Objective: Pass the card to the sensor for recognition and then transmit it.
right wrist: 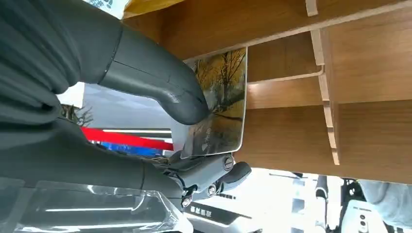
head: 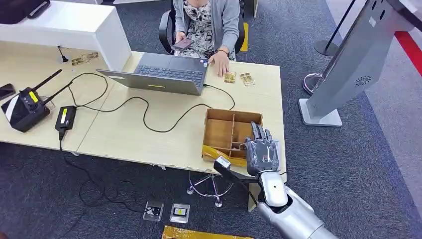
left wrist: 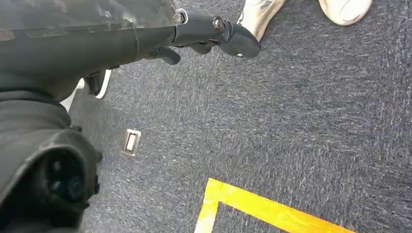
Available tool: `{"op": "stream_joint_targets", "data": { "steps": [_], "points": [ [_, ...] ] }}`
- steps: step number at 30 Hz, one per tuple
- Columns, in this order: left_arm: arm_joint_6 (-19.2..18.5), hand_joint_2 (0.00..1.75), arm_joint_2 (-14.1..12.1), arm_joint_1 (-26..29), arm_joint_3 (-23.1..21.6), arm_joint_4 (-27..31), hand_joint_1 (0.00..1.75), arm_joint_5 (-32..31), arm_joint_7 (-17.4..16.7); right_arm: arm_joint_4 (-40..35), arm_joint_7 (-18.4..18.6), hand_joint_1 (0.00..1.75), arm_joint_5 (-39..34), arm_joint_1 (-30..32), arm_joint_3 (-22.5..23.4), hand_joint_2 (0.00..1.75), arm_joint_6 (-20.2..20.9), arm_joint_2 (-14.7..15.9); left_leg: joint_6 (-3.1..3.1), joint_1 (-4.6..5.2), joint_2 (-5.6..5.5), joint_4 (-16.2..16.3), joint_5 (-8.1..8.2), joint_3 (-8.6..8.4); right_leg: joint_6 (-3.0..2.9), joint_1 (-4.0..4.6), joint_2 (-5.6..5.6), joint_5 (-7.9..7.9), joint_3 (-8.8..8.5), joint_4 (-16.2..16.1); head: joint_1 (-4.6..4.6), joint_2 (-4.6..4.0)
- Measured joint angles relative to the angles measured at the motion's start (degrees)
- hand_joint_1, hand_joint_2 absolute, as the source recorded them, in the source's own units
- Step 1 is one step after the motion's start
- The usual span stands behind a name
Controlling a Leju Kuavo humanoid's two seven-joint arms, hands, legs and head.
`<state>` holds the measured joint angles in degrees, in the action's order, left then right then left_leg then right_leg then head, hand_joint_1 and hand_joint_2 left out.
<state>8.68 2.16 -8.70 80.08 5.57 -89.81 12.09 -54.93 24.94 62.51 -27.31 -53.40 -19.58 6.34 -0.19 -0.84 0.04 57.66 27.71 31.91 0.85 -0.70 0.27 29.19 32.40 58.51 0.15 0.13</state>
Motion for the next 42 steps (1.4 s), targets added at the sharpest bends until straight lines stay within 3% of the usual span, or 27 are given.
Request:
{"op": "stream_joint_targets", "data": {
  "steps": [10,19,29,34,37,42],
  "points": [
    [0.0,0.00,0.0,0.0,0.0,0.0,0.00,0.0,0.0,-2.9,1.6,1.75,1.3,-0.5,0.3,1.75,-2.3,0.5,0.00,0.00,0.00,0.0,0.00,0.01,0.00,0.00,0.00,0.00,-0.01,0.0,0.00,0.00],
    [-0.9,0.00,-0.1,-0.3,0.0,0.0,0.00,0.0,0.1,-12.4,2.6,1.75,3.3,-4.6,2.9,1.75,-0.7,2.3,0.00,0.00,0.01,0.0,-0.01,-0.03,0.00,0.00,-0.01,-0.01,-0.02,0.0,0.02,0.00],
    [-1.1,0.00,-0.1,-0.6,-0.1,0.0,0.00,0.0,0.1,-15.7,2.3,1.75,3.6,-5.5,4.5,1.75,-1.5,2.9,0.00,0.00,0.01,0.0,-0.01,-0.02,0.00,0.00,-0.01,-0.01,-0.01,0.0,0.00,0.00],
    [-1.2,0.00,-0.1,-1.0,-0.8,0.1,0.00,0.1,0.1,-15.1,-0.8,1.75,-0.4,-6.9,4.9,1.75,-2.0,2.8,0.00,0.00,0.01,0.0,-0.01,0.00,0.00,0.00,-0.01,-0.01,-0.01,0.0,0.00,0.00],
    [-1.5,0.00,-0.1,-1.5,-0.9,0.1,0.00,1.0,0.1,-12.2,-4.6,1.75,-5.9,-8.4,5.5,1.75,-5.0,1.4,-0.01,0.00,0.00,0.0,-0.02,-0.01,0.00,0.00,0.00,-0.01,-0.02,0.0,0.00,0.00],
    [-1.8,0.00,0.0,-1.6,-0.9,0.1,0.00,2.5,-0.5,-8.6,-8.0,1.75,-9.5,-10.5,6.0,1.75,-10.4,0.0,-0.01,0.00,0.00,0.0,-0.02,0.00,0.00,0.00,-0.01,-0.01,-0.02,0.0,0.00,0.00]
  ]
}}
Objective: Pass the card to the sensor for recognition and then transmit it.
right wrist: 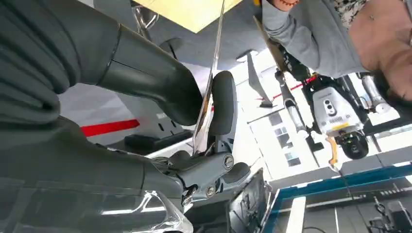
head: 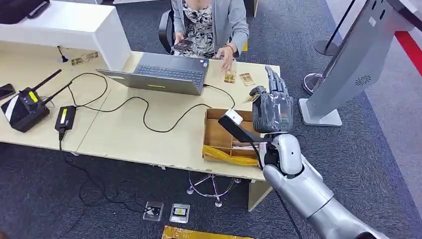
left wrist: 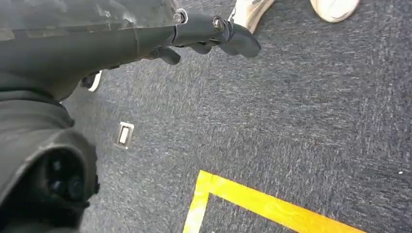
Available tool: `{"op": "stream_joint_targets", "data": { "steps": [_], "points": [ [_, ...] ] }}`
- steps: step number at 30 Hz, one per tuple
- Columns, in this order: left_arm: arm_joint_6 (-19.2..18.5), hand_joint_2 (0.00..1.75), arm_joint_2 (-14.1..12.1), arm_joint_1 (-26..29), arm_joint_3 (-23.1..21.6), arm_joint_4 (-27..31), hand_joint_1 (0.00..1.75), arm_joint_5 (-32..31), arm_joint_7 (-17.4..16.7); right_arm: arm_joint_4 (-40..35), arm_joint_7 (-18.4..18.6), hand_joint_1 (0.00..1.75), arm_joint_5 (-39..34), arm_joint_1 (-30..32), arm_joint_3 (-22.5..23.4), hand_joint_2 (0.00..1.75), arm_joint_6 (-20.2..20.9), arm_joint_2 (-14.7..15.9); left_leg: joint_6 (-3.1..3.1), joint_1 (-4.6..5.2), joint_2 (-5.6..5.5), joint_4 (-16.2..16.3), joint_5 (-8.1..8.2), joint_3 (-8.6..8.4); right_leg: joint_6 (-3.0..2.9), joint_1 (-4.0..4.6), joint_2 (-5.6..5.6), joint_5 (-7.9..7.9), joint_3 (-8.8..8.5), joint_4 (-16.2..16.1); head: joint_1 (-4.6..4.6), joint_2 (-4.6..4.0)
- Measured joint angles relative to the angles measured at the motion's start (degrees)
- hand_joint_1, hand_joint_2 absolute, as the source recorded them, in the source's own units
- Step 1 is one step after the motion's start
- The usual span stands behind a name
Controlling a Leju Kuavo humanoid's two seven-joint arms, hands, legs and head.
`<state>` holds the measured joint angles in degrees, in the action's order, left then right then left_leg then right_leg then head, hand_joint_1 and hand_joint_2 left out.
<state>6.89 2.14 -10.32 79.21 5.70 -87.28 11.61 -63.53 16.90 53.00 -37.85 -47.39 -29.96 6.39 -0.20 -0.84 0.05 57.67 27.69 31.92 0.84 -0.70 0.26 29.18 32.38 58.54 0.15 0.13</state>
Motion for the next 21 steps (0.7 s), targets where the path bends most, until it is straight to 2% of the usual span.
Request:
{"op": "stream_joint_targets", "data": {
  "steps": [11,15,21],
  "points": [
    [-0.2,0.00,0.4,-0.4,0.0,0.0,0.00,0.4,-0.9,9.4,-1.4,1.75,-3.4,-4.8,0.1,1.75,1.0,-3.6,0.00,0.00,0.00,0.0,0.00,0.01,0.00,0.00,0.02,0.00,0.01,0.0,-0.02,0.00],
    [-0.3,0.00,0.5,-0.7,0.4,0.0,0.00,2.8,-0.5,12.7,-2.2,1.75,-6.1,-5.5,0.1,1.75,0.5,-4.1,0.00,0.00,-0.03,0.0,-0.01,0.02,0.00,0.00,0.05,0.00,0.01,0.0,0.00,0.00],
    [-0.3,0.00,0.7,-1.3,1.0,0.0,0.00,2.6,-0.5,16.9,-2.1,1.75,-6.5,-6.9,0.0,1.75,0.4,-5.0,0.00,0.00,-0.02,0.0,0.00,0.02,0.00,0.00,0.03,0.00,0.02,0.0,0.02,0.00]
  ]
}}
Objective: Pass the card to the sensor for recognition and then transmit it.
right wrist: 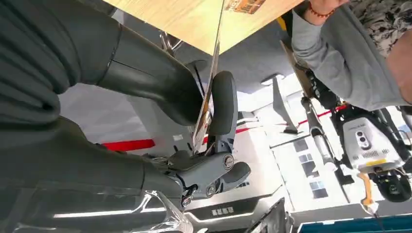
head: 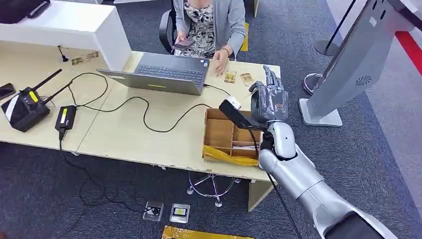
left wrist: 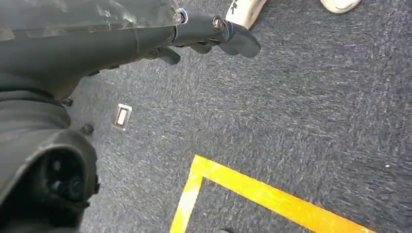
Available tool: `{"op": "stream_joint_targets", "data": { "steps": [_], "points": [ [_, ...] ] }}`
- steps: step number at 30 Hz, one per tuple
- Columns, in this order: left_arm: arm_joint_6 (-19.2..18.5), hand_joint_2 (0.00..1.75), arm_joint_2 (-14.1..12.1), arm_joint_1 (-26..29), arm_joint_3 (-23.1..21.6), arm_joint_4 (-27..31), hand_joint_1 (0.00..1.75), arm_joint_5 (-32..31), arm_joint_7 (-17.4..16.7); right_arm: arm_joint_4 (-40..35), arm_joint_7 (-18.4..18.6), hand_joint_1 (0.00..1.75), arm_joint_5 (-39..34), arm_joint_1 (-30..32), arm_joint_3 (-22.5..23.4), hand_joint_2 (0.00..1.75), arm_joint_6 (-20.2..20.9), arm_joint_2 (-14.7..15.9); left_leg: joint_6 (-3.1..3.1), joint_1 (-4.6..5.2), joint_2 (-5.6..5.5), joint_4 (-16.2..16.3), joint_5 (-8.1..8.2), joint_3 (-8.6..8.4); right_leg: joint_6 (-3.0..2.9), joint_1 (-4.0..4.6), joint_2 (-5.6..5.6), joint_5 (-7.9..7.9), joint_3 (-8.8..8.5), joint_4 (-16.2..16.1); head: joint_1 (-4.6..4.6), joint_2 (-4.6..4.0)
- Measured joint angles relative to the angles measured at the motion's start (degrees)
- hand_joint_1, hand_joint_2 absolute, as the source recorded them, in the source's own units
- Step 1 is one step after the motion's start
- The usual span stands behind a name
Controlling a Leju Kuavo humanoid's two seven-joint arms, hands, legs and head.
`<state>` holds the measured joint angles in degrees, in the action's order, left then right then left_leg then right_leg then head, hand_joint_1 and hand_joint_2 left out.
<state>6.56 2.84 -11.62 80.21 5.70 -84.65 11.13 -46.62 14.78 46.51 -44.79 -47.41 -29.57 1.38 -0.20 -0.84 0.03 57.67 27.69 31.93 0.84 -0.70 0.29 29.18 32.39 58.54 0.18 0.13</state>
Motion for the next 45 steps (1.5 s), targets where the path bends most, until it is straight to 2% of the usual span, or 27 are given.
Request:
{"op": "stream_joint_targets", "data": {
  "steps": [5,18,31,36,45],
  "points": [
    [0.0,0.00,0.2,-0.2,0.0,0.0,0.00,-0.6,0.0,2.9,1.8,1.75,0.6,-2.0,-0.2,1.75,0.4,-1.0,0.00,0.00,0.00,0.0,0.00,-0.01,0.00,0.00,-0.02,0.00,0.00,0.0,-0.04,0.00],
    [0.6,0.00,0.3,0.4,0.2,0.0,0.00,0.2,-0.9,8.2,2.5,1.75,0.7,-4.2,-0.9,1.75,0.6,-3.9,0.00,-0.01,-0.01,0.0,0.00,0.01,0.00,0.01,-0.01,0.00,0.00,0.0,-0.02,0.00],
    [0.6,0.00,0.3,0.7,0.2,0.0,0.00,0.1,0.0,8.9,6.0,1.75,4.2,-3.9,-1.2,1.75,1.0,-3.9,0.00,-0.01,-0.01,0.0,0.00,0.00,0.00,0.01,-0.01,0.00,0.01,0.0,-0.02,0.00],
    [0.6,0.00,0.4,0.9,0.2,0.0,0.00,-1.2,0.2,8.9,6.5,1.75,4.9,-3.9,-1.3,1.75,2.6,-3.9,0.00,-0.01,-0.01,0.0,0.00,0.00,0.00,0.01,-0.01,0.00,0.00,0.0,-0.02,0.00],
    [0.5,0.00,0.3,1.1,0.2,0.0,0.00,-1.6,0.5,8.9,6.6,1.75,5.0,-3.9,-1.5,1.75,2.8,-3.9,0.00,-0.01,-0.01,0.0,0.00,0.00,0.00,0.01,0.00,0.00,0.00,0.0,-0.02,0.00]
  ]
}}
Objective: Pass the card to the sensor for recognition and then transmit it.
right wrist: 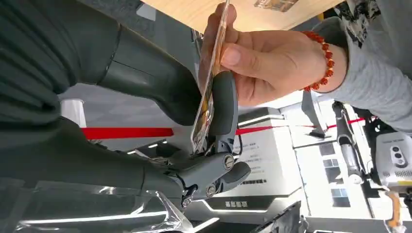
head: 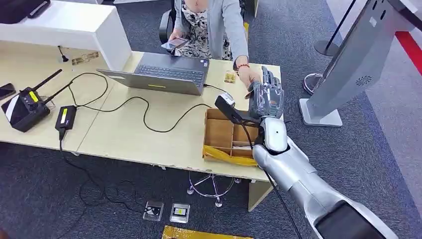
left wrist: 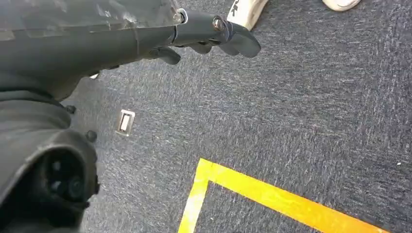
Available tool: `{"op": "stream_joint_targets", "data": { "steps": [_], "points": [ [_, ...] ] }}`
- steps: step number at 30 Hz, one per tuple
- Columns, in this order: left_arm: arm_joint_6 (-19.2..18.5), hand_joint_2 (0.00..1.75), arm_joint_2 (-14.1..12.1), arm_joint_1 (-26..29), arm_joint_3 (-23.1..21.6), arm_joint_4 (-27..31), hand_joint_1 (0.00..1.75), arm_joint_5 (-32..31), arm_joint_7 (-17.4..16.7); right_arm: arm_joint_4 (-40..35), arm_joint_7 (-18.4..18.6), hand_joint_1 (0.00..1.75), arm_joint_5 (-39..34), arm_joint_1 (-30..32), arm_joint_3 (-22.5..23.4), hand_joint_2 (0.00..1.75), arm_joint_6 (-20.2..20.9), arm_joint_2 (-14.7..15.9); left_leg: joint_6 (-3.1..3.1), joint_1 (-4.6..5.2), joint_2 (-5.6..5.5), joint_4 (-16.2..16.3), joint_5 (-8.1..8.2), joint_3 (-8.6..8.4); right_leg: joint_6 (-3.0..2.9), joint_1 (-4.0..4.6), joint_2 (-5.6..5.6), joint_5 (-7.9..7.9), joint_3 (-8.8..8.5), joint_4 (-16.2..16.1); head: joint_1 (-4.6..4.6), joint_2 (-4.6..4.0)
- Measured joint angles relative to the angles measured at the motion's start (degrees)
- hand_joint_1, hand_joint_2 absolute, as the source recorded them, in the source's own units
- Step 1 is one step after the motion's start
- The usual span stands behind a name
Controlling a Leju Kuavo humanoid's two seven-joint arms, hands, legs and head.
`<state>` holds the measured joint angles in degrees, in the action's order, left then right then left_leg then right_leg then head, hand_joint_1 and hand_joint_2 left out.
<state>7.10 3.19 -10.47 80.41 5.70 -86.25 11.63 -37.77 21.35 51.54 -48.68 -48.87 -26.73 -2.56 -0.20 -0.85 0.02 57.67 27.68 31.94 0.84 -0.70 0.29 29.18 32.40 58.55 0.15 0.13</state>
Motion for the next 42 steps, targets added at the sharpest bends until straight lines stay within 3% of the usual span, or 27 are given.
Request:
{"op": "stream_joint_targets", "data": {
  "steps": [17,18,19,34,42],
  "points": [
    [0.9,0.00,-0.6,0.8,0.0,0.0,0.00,0.8,-0.2,0.0,0.0,1.75,1.4,0.6,-0.2,1.75,-0.3,-0.2,0.00,-0.01,0.00,0.0,0.00,0.02,-0.01,0.01,-0.01,0.01,0.03,0.0,0.02,0.00],
    [1.0,0.00,-0.7,0.8,0.0,0.0,0.00,0.9,-0.2,0.0,0.0,1.57,1.6,0.8,-0.2,1.75,-0.3,-0.3,0.00,-0.01,0.00,0.0,0.00,0.02,-0.01,0.01,0.00,0.01,0.02,0.0,-0.02,0.00],
    [1.0,0.00,-0.7,0.8,0.0,0.0,0.00,1.1,-0.2,0.0,0.0,0.00,1.6,0.8,-0.2,0.00,-0.3,-0.3,0.00,-0.01,-0.01,0.0,0.00,0.04,-0.01,0.01,0.02,0.01,0.02,0.0,0.00,0.00],
    [1.2,0.00,-1.1,1.5,0.0,0.0,0.00,0.1,-0.4,0.0,-0.5,0.00,6.6,1.3,-0.2,0.00,1.7,-2.1,-0.01,-0.02,-0.03,0.0,0.00,0.03,-0.01,0.02,-0.01,0.01,0.03,0.0,0.00,0.00],
    [1.1,0.00,-1.2,1.6,0.1,0.1,0.00,-0.1,-1.3,0.0,-1.3,0.00,7.9,0.9,0.3,0.00,0.7,-2.5,-0.01,-0.02,-0.03,0.0,0.00,0.02,-0.01,0.02,0.00,0.01,0.03,0.0,-0.02,0.00]
  ]
}}
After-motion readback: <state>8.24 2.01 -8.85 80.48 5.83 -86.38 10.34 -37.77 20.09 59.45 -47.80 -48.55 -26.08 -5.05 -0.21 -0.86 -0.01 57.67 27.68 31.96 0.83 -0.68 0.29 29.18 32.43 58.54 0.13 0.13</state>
